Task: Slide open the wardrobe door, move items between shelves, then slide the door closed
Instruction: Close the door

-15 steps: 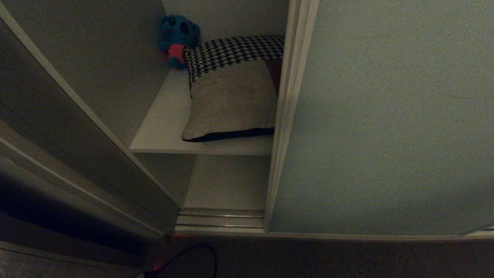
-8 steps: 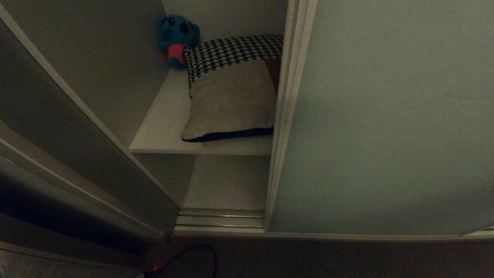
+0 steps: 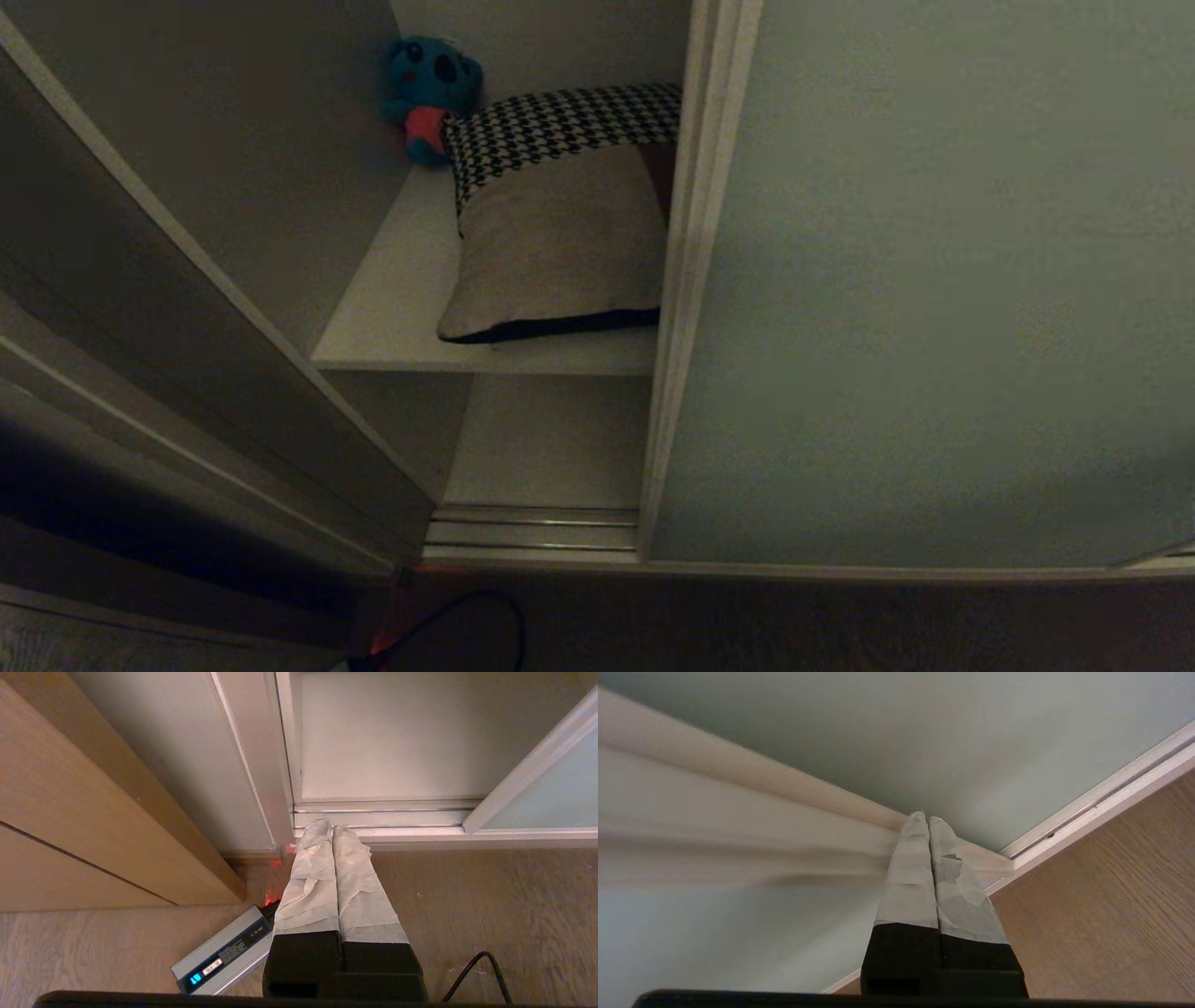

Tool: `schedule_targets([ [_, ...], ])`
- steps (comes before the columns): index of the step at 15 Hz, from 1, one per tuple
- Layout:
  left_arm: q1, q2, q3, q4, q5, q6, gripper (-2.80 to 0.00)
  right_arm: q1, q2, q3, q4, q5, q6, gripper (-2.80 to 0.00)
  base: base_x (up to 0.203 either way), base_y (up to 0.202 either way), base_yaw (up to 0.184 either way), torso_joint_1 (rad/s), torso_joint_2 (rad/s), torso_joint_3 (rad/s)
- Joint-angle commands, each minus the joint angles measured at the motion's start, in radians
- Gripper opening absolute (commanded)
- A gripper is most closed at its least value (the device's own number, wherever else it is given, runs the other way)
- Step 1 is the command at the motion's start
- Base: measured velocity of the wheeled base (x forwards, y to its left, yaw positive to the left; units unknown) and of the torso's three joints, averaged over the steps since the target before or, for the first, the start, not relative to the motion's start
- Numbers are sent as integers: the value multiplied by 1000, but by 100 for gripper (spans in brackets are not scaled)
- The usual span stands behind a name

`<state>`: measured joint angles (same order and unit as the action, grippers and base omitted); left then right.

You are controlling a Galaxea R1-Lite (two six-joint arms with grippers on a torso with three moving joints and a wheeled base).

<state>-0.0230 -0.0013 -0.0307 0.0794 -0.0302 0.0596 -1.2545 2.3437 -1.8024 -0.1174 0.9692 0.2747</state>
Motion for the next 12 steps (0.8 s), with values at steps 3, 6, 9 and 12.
schedule_targets([
  [3, 0, 0, 0, 0, 0, 0, -280, 7, 5, -1, -1, 9, 1, -280, 0, 0, 0, 0, 0, 0],
  [6, 0, 0, 0, 0, 0, 0, -280, 6, -51, 73, -1, 14, 0, -280, 0, 0, 0, 0, 0, 0],
  [9, 0, 0, 0, 0, 0, 0, -280, 7, -128, 161, 0, 19, 0, -280, 0, 0, 0, 0, 0, 0],
  [12, 0, 0, 0, 0, 0, 0, -280, 9, -224, 280, 1, 46, -1, -280, 0, 0, 0, 0, 0, 0],
])
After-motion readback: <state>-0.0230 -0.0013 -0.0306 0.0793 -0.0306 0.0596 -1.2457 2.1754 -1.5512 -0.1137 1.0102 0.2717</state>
